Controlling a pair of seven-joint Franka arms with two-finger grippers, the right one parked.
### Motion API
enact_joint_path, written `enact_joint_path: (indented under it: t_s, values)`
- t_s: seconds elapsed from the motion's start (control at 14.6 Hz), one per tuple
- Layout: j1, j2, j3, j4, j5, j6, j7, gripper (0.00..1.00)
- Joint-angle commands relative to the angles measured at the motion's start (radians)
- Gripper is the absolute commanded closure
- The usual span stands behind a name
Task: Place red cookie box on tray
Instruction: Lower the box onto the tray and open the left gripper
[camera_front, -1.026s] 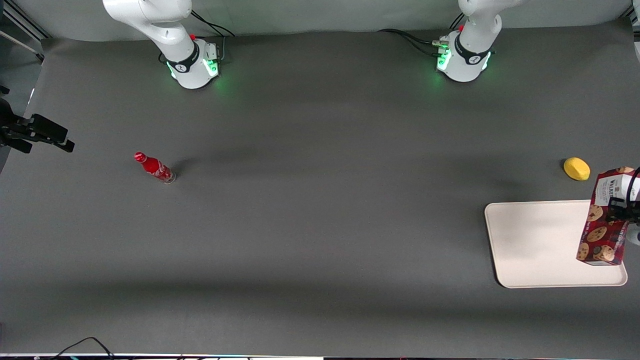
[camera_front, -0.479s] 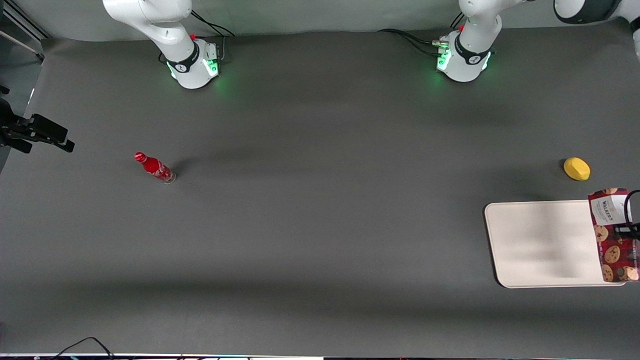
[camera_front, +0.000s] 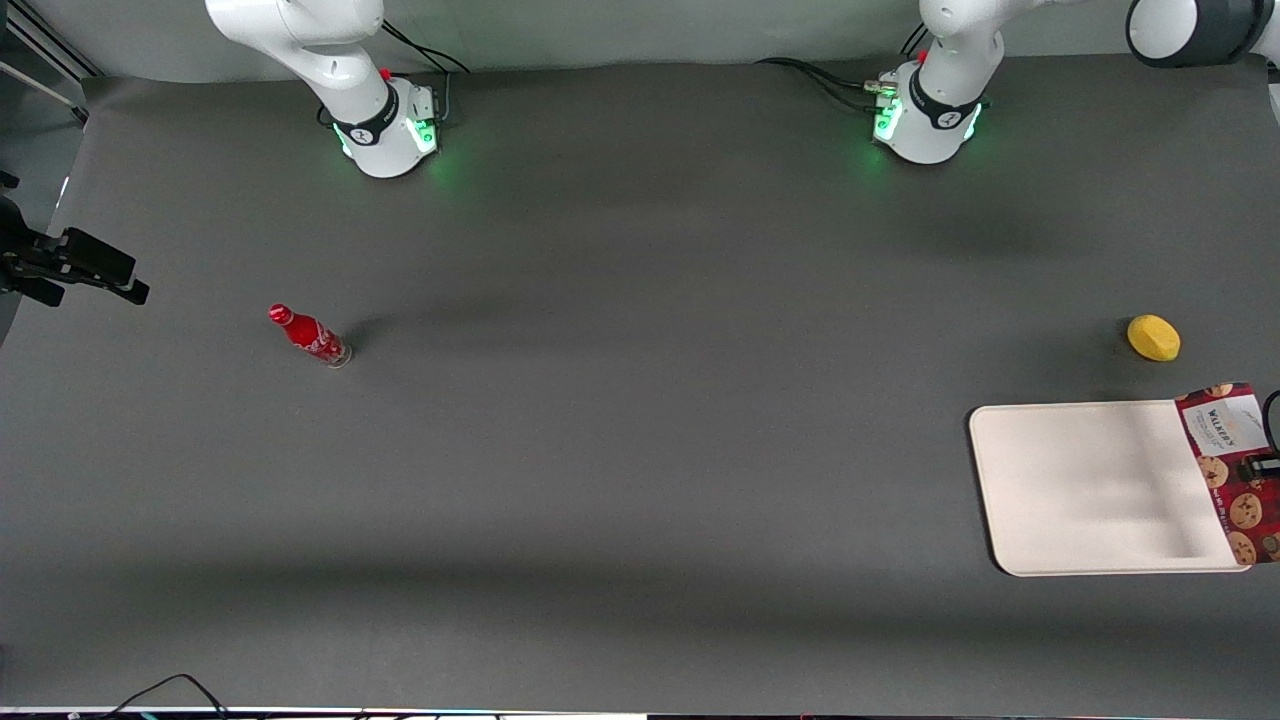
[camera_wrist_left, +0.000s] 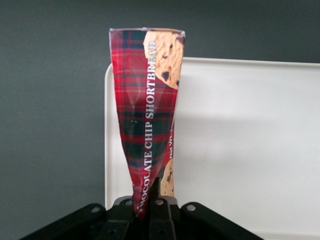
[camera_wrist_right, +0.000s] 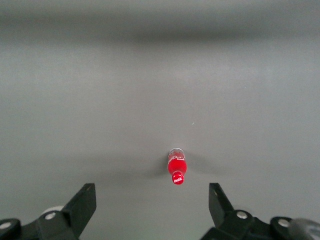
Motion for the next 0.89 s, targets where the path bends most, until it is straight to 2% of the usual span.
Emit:
enact_joint_path:
  t_s: [0.0,0.48,0.82]
  values:
    - [0.005,0.029,-0.004,0.009,-0.009,0.011,0.005,1.00]
    - [0.034,0.082,-0.004,0.007,-0.004,0.037,0.135,1.00]
    - [0.054,0.101,-0.004,0.003,-0.006,0.072,0.151,1.00]
